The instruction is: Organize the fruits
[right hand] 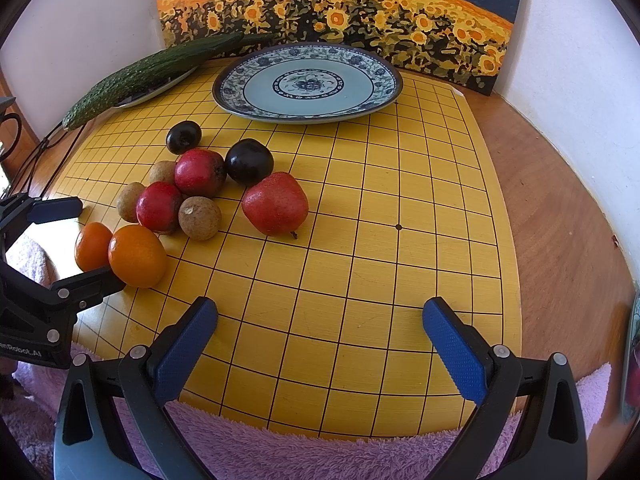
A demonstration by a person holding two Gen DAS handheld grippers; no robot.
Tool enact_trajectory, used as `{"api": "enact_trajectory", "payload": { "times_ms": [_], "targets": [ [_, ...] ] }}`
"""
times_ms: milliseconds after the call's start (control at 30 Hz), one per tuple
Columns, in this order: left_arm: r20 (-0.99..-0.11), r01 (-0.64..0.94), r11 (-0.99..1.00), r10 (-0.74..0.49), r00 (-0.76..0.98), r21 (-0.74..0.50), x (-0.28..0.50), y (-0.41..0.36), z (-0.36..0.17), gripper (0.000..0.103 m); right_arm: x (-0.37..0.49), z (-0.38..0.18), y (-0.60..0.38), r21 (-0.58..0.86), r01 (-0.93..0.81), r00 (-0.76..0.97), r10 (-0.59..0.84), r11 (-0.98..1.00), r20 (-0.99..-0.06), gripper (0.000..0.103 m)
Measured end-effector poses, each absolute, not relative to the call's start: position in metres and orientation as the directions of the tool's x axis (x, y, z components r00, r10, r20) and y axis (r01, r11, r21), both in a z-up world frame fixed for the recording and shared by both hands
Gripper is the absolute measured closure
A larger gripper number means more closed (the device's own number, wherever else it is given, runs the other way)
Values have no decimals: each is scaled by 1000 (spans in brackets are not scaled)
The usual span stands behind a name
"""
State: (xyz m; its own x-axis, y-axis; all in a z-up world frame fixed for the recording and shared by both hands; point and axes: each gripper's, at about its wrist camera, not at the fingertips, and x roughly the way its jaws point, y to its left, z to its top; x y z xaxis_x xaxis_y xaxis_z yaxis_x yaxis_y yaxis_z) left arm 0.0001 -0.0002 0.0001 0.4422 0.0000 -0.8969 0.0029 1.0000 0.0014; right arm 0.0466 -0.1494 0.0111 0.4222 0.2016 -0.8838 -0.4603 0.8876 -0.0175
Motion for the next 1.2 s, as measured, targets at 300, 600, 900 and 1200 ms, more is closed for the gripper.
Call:
{"api": "enact_trajectory", "payload": {
  "times_ms": [300, 600, 900, 1200],
  "targets": [
    [-897, 2, 1000, 1, 441, 2, 0, -2, 1, 0, 47, 11, -149, -17, -460, 422, 201, 888, -884, 0],
    [-892, -17, 999, -16, 451, -27, -9, 6, 8, 10, 45, 11, -148, -17, -461, 422, 202, 887, -884, 0],
    [-885, 14, 999, -39, 464, -37, -14, 3, 13, 26, 54, 12, -143, -18, -496, 413, 217, 868, -885, 9],
    [-882, 31, 998, -54, 468, -45, -10, 1, 13, 37, 65, 11, -127, -18, -535, 422, 249, 845, -872, 28]
  ]
}}
